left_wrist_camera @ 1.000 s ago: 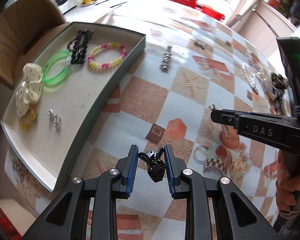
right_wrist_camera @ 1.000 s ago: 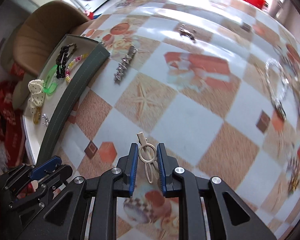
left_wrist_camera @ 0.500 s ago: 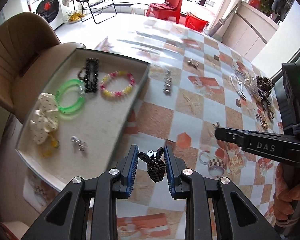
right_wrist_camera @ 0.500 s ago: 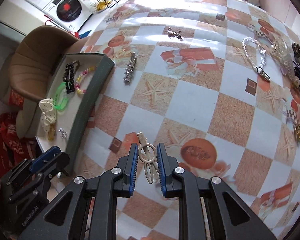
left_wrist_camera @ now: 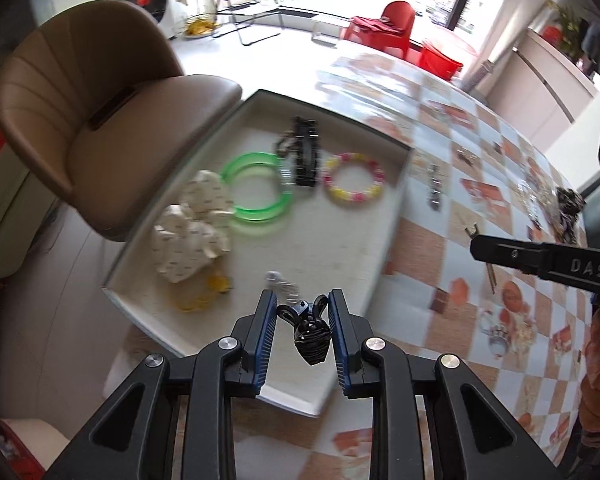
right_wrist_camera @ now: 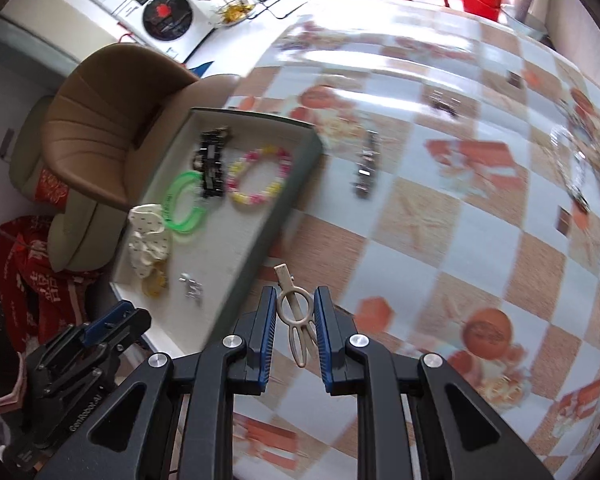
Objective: Organize jewelry
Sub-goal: 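Carry the black claw clip and beige hair clip over the tray with both tools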
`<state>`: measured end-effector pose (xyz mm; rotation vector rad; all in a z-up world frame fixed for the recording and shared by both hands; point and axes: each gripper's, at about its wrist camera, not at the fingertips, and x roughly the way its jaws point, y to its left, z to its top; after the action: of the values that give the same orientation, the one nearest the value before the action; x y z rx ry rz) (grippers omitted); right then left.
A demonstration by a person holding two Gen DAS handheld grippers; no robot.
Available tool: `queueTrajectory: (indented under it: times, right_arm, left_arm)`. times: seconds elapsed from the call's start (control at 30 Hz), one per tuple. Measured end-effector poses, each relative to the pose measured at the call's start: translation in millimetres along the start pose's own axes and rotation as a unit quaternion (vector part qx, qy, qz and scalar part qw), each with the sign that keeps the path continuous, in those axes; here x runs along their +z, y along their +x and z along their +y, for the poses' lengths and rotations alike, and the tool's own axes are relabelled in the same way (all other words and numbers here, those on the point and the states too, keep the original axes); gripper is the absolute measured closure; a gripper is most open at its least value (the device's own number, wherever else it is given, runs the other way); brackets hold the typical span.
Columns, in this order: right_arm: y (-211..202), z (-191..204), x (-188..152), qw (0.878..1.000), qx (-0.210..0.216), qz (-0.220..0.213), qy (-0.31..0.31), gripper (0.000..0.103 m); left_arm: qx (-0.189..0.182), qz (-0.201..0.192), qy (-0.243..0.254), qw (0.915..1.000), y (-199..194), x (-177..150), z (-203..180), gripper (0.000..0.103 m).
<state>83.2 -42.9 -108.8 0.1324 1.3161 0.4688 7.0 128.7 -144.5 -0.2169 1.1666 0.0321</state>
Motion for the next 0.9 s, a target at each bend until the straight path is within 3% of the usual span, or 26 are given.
queueTrajectory:
  times: [0.4, 0.9]
  right_arm:
    - [58, 66, 27, 0.998, 0.007, 0.026, -0.056, 0.082]
    - [114, 77, 40, 0.997, -0.025, 0.044, -0.063, 0.082]
  left_arm:
    - [0.037, 0.018, -0.038, 0.9984, 36, -1, 52, 0.073]
    - [0.045, 0.043, -0.036, 0.9974, 69, -4, 53, 0.073]
